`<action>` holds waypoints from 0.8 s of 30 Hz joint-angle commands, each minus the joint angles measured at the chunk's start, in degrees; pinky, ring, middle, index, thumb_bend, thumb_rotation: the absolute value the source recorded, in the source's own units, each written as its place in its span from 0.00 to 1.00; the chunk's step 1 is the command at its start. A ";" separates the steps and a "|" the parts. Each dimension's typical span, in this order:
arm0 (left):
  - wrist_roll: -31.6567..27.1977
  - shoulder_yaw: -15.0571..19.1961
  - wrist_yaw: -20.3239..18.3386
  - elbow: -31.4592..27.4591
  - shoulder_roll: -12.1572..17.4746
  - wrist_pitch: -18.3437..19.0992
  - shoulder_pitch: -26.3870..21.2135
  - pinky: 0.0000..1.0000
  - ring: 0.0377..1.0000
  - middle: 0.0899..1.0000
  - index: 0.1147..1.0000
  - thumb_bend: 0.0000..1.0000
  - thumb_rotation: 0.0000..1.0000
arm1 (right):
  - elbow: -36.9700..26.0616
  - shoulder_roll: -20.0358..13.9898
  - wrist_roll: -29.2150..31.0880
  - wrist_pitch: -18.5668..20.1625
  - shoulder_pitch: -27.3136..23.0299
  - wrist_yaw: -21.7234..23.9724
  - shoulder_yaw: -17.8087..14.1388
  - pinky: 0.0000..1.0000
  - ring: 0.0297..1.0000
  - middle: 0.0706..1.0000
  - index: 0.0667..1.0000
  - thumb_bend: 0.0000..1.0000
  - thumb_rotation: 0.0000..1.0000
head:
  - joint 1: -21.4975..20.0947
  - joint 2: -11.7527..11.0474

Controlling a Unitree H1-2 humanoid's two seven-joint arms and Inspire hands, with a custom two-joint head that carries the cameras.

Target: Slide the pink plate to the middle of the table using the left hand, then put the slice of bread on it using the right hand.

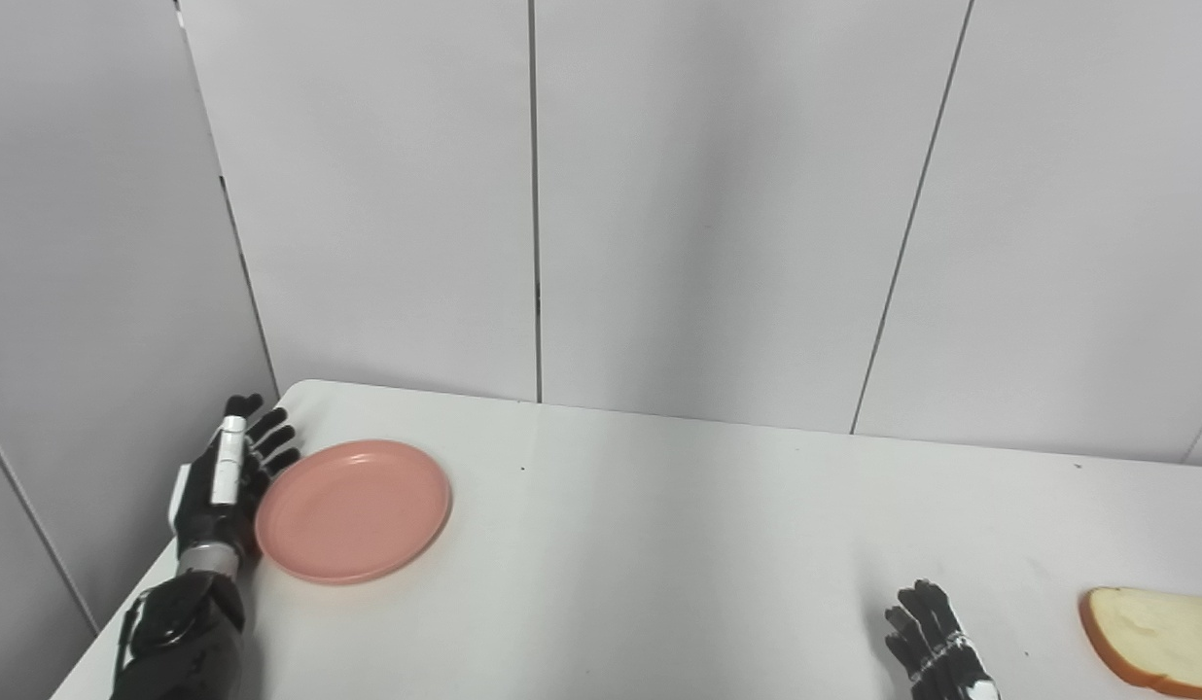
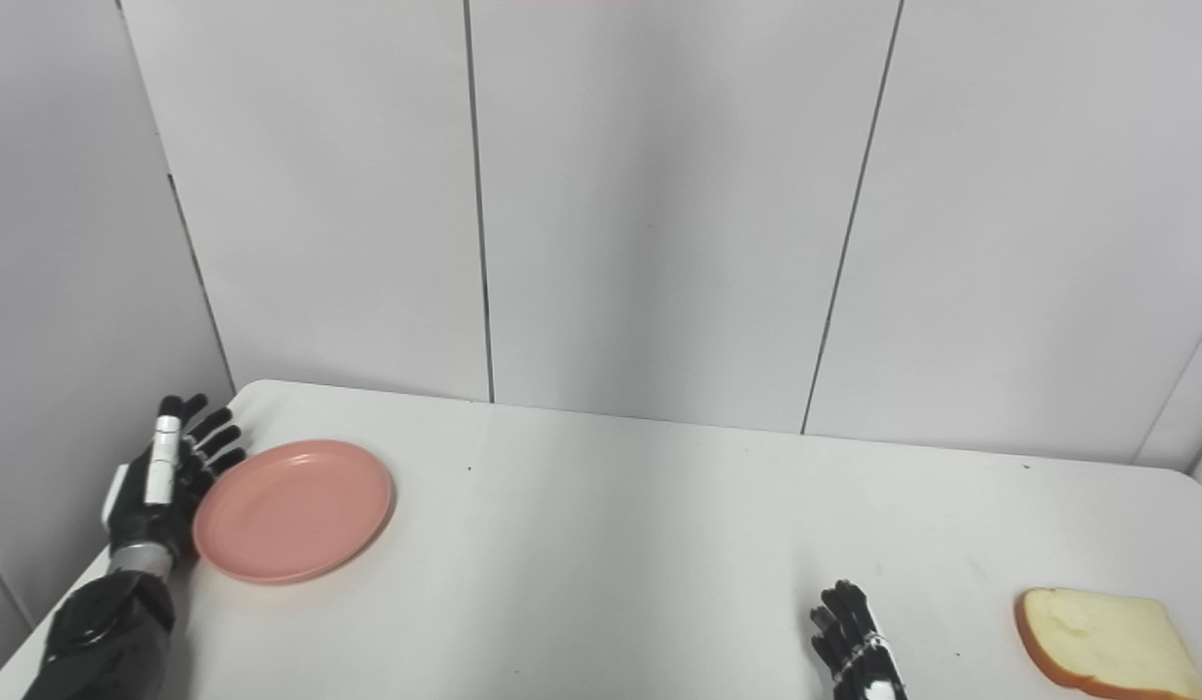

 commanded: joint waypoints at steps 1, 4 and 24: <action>0.75 -0.92 -0.89 -0.18 -1.23 0.50 -1.84 0.74 0.79 0.78 0.81 0.92 0.81 | 5.62 -0.46 -0.25 -0.41 4.25 0.13 -0.24 0.92 0.90 0.91 0.90 0.79 1.00 | -0.02 0.03; 1.25 -1.76 -0.90 -0.15 -2.00 0.43 -1.80 0.72 0.78 0.78 0.82 0.92 0.80 | 5.44 -0.39 -0.52 -0.48 4.31 0.08 -0.12 0.92 0.90 0.91 0.90 0.79 1.00 | -0.20 0.09; 2.39 -5.93 -5.22 -8.34 -8.24 3.86 1.91 0.72 0.80 0.79 0.83 0.90 0.83 | 3.57 0.47 -2.07 1.01 5.04 -0.74 0.83 0.88 0.89 0.90 0.89 0.83 1.00 | -4.68 2.48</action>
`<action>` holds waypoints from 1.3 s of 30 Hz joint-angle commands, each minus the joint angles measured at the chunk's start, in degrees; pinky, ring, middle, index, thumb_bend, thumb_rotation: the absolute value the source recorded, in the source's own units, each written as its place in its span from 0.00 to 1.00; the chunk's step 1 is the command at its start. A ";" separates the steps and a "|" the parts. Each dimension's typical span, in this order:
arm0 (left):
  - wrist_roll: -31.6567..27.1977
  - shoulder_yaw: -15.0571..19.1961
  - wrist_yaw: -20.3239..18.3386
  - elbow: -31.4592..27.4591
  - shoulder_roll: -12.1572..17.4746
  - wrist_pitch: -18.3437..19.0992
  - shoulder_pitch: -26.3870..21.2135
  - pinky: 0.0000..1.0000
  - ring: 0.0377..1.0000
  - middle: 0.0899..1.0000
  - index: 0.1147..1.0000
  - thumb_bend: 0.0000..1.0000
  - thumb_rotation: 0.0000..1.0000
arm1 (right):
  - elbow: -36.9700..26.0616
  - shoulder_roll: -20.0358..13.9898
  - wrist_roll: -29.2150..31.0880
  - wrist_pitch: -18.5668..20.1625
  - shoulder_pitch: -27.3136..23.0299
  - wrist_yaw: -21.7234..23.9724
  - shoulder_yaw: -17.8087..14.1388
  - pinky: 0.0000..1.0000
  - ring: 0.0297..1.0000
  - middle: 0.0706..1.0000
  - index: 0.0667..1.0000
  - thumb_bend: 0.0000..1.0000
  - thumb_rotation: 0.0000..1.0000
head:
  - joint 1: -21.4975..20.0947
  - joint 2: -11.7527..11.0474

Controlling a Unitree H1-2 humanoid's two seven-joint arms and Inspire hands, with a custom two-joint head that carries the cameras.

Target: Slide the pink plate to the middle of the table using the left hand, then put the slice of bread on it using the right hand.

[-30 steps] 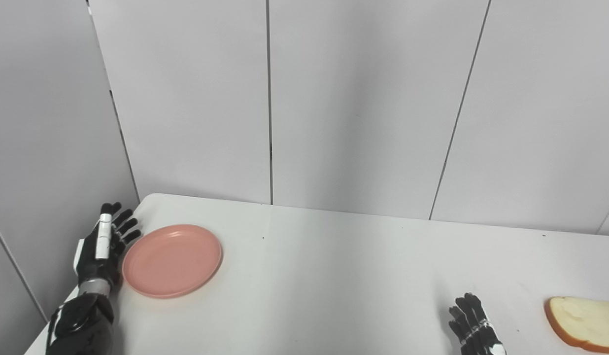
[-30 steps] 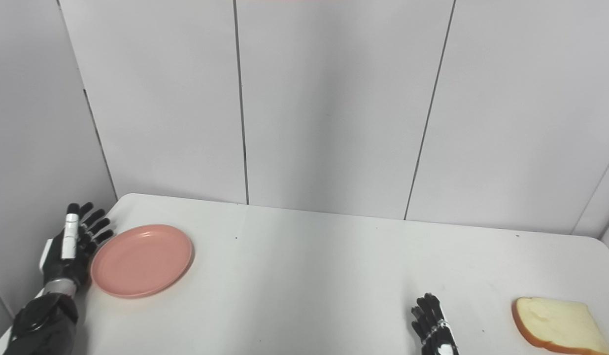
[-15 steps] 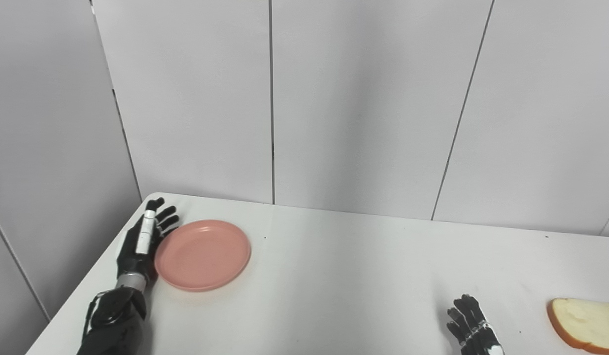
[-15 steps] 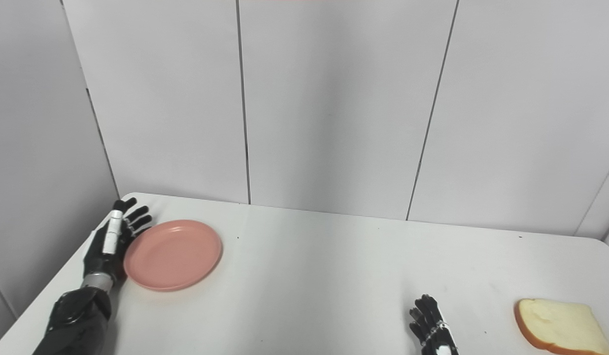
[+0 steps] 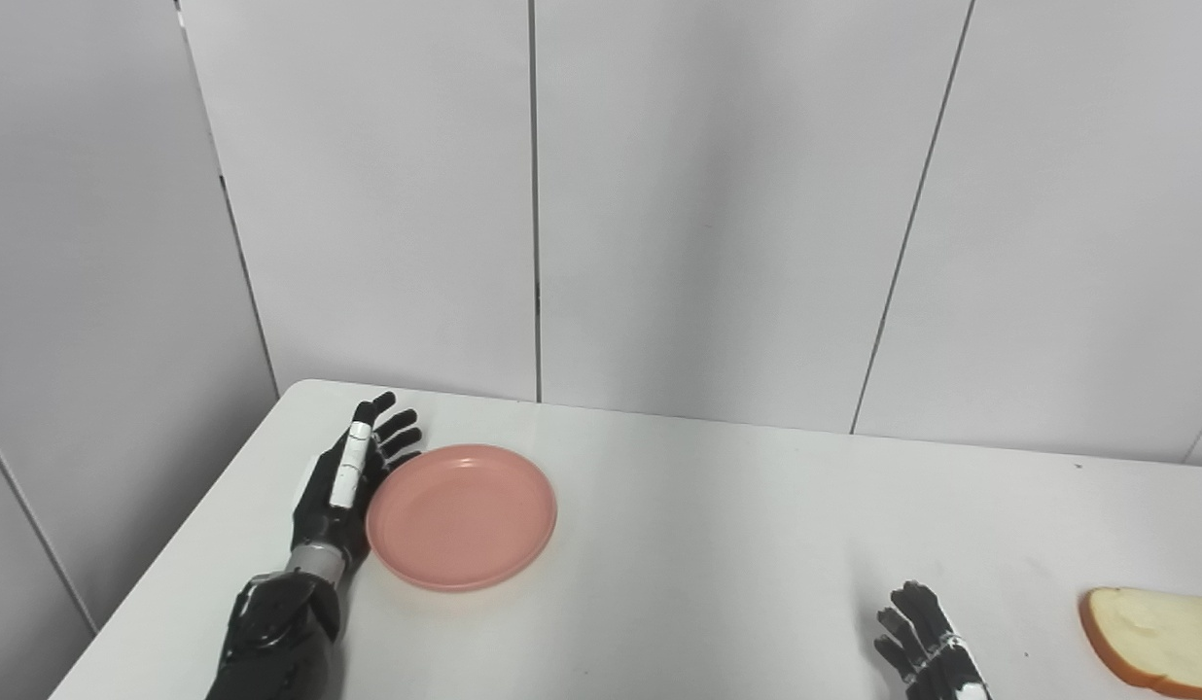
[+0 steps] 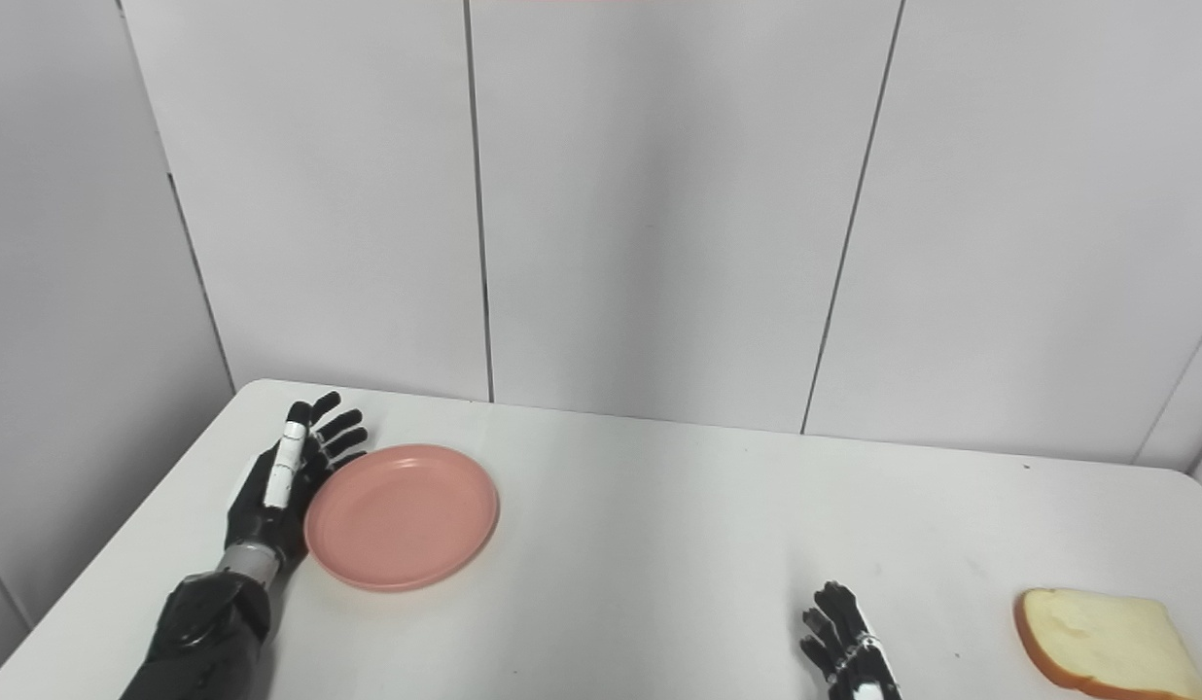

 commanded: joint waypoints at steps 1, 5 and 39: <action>0.29 -0.62 -1.17 -0.75 -0.65 2.01 0.38 0.72 0.80 0.79 0.83 0.90 0.82 | 4.23 0.38 -0.35 0.90 4.62 -0.11 0.40 0.87 0.88 0.90 0.88 0.83 1.00 | 0.05 0.03; 0.09 -1.54 -2.16 -2.26 -1.37 3.04 0.70 0.72 0.80 0.79 0.84 0.91 0.83 | 3.48 1.24 -1.03 1.17 4.82 -0.51 1.00 0.85 0.87 0.88 0.87 0.84 0.96 | -3.24 0.81; 2.66 -7.54 -0.57 -13.94 -11.16 12.88 5.88 0.76 0.81 0.78 0.85 0.95 0.85 | 2.05 6.96 -15.56 0.75 4.32 -8.65 10.01 0.86 0.88 0.91 0.90 0.69 0.99 | -22.01 5.00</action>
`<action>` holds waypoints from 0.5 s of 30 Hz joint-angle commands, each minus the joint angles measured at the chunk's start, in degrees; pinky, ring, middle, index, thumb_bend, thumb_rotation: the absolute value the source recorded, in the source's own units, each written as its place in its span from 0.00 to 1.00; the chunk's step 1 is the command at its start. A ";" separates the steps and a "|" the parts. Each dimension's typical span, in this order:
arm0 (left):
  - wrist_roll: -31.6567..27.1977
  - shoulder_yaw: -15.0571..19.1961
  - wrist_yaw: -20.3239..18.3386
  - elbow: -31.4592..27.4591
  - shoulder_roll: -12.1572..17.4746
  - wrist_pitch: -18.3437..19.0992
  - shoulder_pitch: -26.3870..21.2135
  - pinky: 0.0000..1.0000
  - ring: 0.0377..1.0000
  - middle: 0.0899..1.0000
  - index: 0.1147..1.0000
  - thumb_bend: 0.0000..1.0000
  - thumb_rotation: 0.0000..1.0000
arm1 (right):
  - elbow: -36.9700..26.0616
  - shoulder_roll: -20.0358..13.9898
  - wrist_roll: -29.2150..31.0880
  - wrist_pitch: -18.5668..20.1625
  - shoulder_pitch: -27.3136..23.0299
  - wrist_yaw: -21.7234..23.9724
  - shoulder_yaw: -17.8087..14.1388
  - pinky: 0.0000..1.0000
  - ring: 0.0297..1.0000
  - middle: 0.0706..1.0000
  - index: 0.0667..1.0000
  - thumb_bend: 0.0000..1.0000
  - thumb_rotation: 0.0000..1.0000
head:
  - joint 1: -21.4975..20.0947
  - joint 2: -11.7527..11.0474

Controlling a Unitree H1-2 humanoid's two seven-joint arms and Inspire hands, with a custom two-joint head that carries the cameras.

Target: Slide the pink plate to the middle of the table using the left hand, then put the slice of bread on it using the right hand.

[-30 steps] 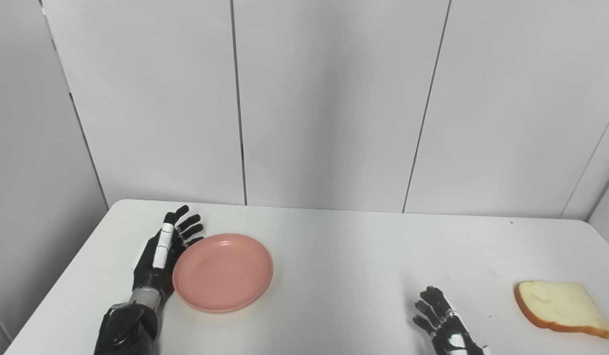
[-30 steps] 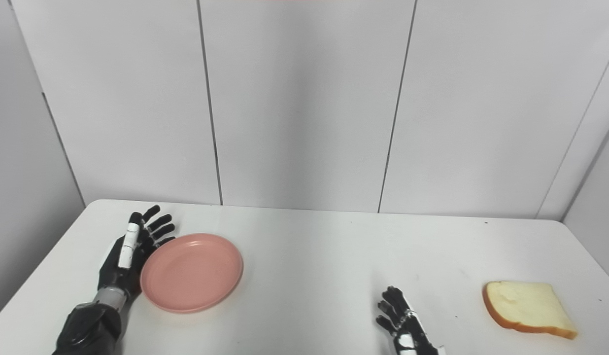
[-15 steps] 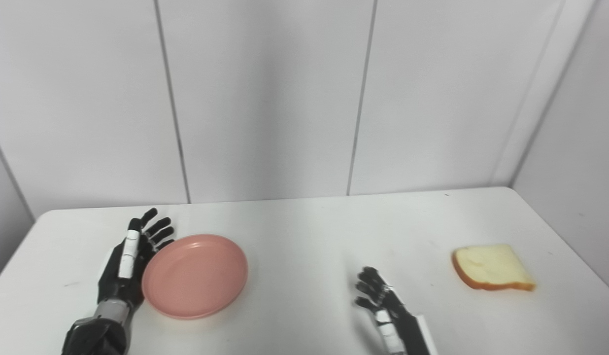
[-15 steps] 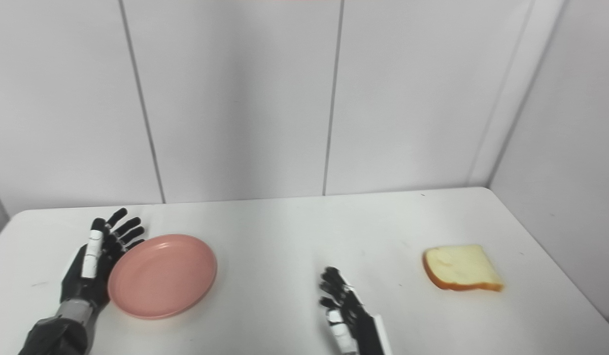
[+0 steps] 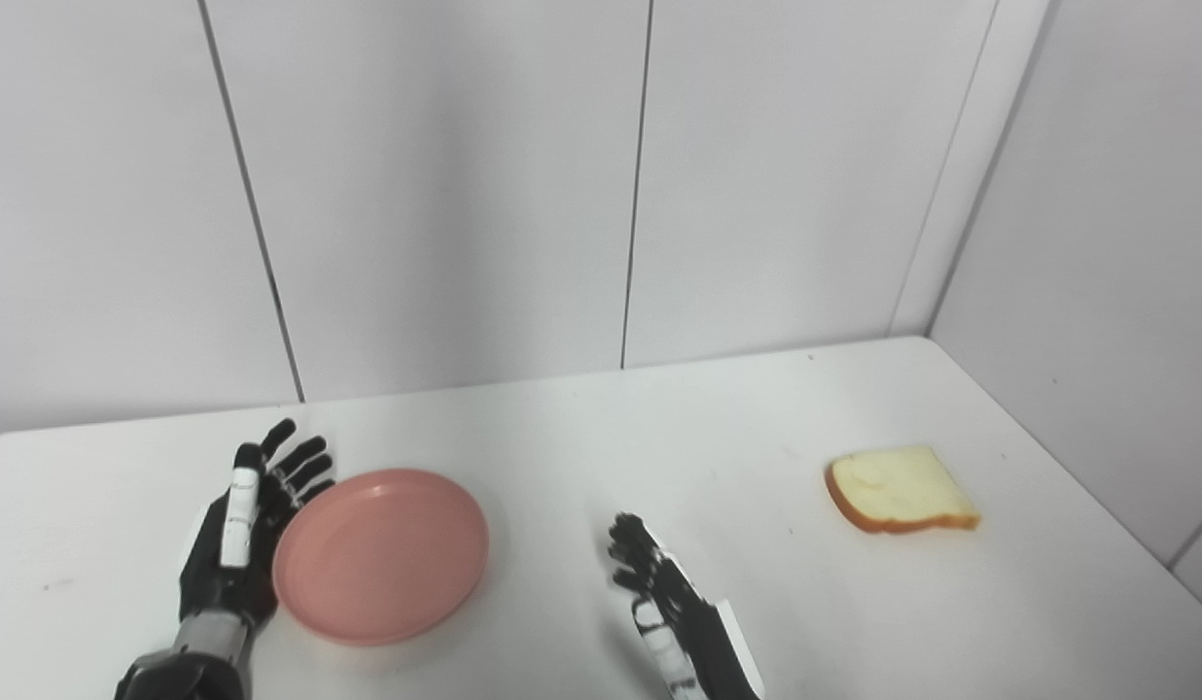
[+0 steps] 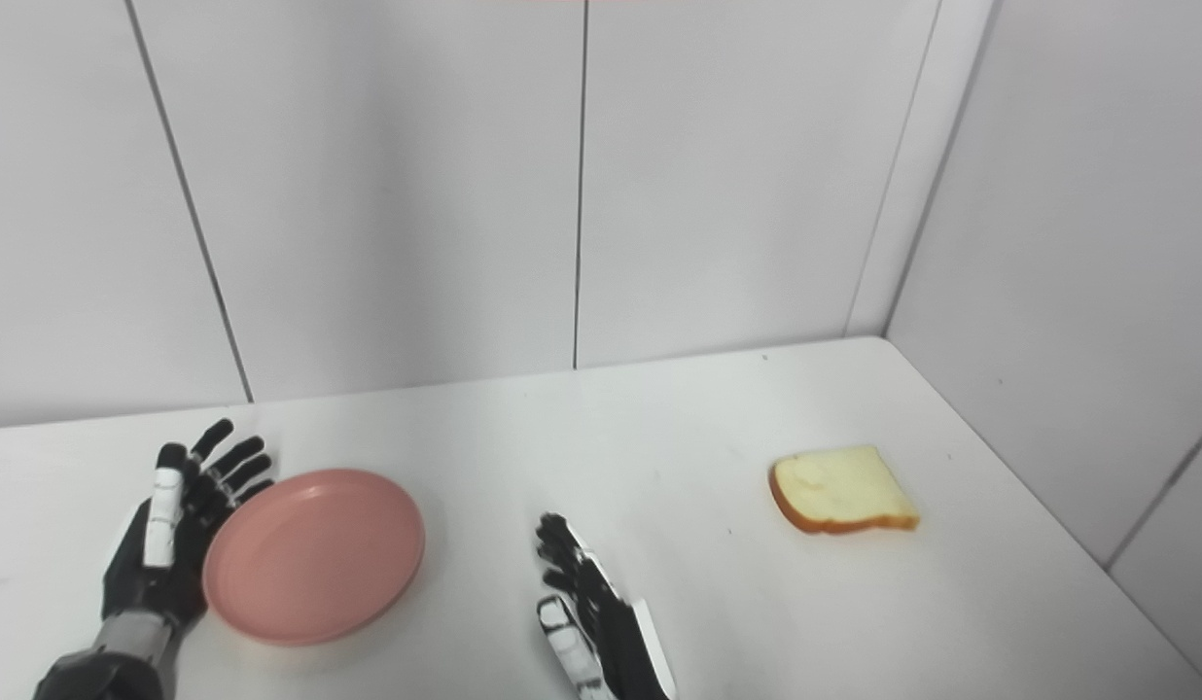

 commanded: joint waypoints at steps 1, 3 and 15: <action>0.57 -0.52 0.51 0.47 -0.93 3.52 1.41 0.76 0.81 0.78 0.85 0.95 0.85 | 2.78 3.50 -0.30 -0.32 3.78 -1.23 1.47 0.86 0.88 0.91 0.90 0.69 1.00 | -0.29 0.16; 0.48 -0.59 0.78 -0.49 -1.56 4.14 1.73 0.77 0.81 0.77 0.84 0.95 0.84 | 2.71 3.62 -0.72 -0.16 3.68 -1.62 1.74 0.87 0.89 0.91 0.90 0.69 1.00 | -0.52 0.26; 2.06 -0.90 2.78 -0.77 -4.52 4.14 3.20 0.73 0.79 0.76 0.81 0.94 0.82 | 2.13 3.40 -1.22 0.54 3.41 -2.42 2.59 0.88 0.91 0.92 0.91 0.70 1.00 | -0.99 1.19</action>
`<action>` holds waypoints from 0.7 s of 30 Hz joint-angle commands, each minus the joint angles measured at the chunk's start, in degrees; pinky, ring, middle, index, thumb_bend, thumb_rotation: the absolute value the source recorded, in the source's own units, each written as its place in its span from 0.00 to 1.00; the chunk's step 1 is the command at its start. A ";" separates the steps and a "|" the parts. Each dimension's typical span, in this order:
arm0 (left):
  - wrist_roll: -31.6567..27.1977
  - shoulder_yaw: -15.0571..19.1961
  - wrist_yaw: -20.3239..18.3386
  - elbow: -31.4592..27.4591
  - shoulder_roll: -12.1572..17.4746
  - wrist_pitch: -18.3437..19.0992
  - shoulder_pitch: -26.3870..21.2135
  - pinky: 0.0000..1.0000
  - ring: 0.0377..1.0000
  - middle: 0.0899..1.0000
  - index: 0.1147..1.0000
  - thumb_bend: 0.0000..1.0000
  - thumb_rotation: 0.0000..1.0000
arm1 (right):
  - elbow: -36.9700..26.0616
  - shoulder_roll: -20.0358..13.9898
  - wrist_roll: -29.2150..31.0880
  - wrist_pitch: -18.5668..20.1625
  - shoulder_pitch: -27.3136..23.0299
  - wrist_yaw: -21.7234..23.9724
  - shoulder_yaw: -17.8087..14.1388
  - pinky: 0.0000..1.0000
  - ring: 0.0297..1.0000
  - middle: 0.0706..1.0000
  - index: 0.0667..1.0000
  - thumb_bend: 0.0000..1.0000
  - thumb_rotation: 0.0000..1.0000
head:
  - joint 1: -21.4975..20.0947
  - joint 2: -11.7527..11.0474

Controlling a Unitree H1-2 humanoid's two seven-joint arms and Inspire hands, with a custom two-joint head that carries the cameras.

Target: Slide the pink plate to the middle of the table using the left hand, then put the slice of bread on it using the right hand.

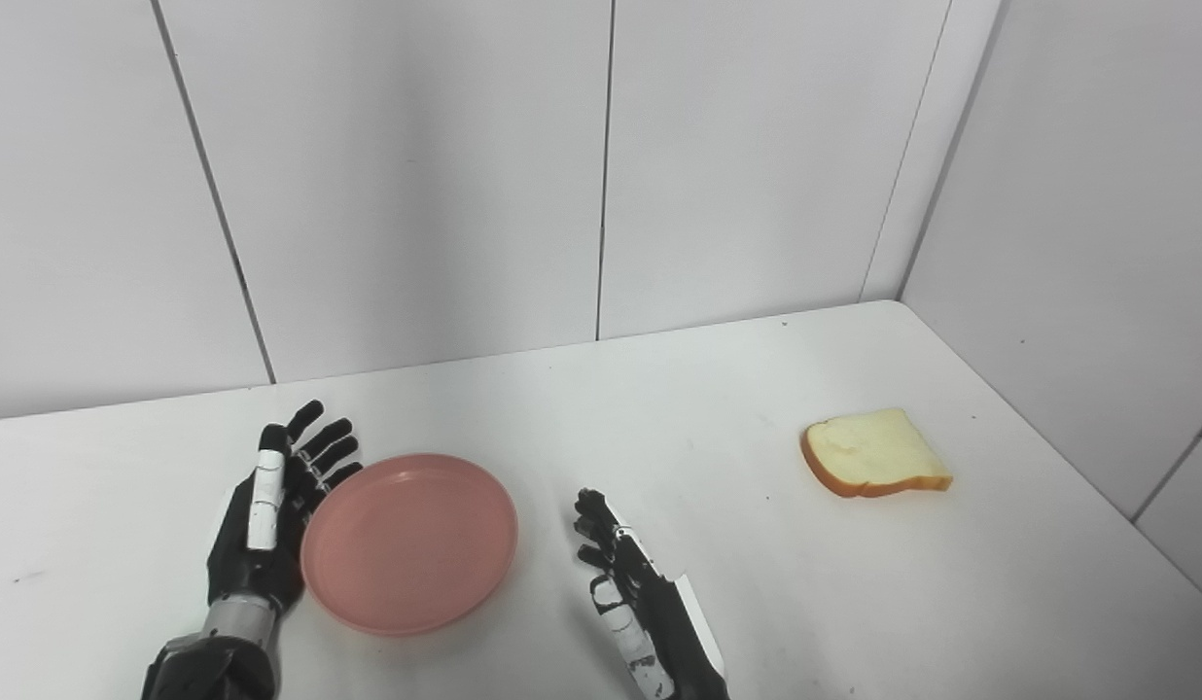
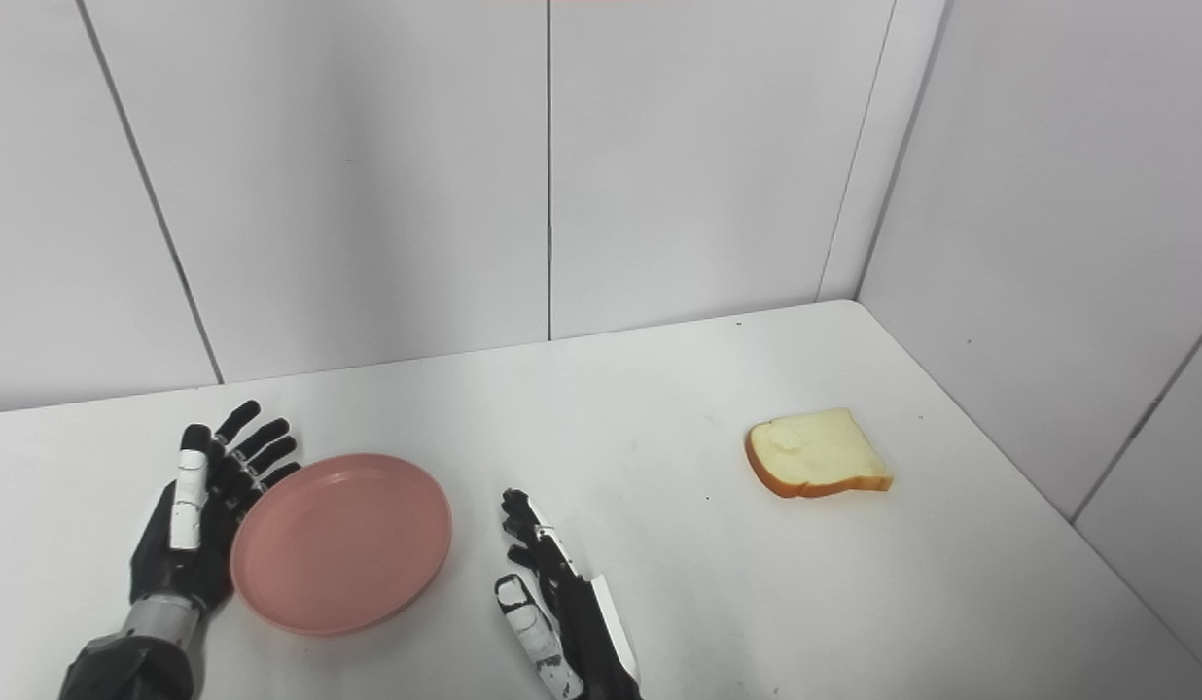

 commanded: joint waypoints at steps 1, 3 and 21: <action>0.86 -0.32 1.26 1.74 -0.91 2.63 1.96 0.73 0.79 0.75 0.81 0.93 0.82 | 1.86 2.57 -0.02 0.51 3.37 -0.58 1.00 0.88 0.91 0.92 0.91 0.69 1.00 | -0.20 0.22; 1.38 -0.61 1.67 1.87 -1.18 2.44 2.09 0.73 0.79 0.75 0.81 0.92 0.83 | 1.94 2.53 -0.08 0.39 3.29 -0.63 0.97 0.88 0.90 0.92 0.91 0.69 1.00 | -0.20 0.22; 3.11 -1.07 0.53 4.85 -0.31 1.35 1.73 0.72 0.79 0.76 0.84 0.92 0.84 | -11.13 0.38 -8.26 8.58 -0.87 -5.54 -6.97 0.88 0.91 0.95 0.96 0.79 0.80 | -1.89 -0.35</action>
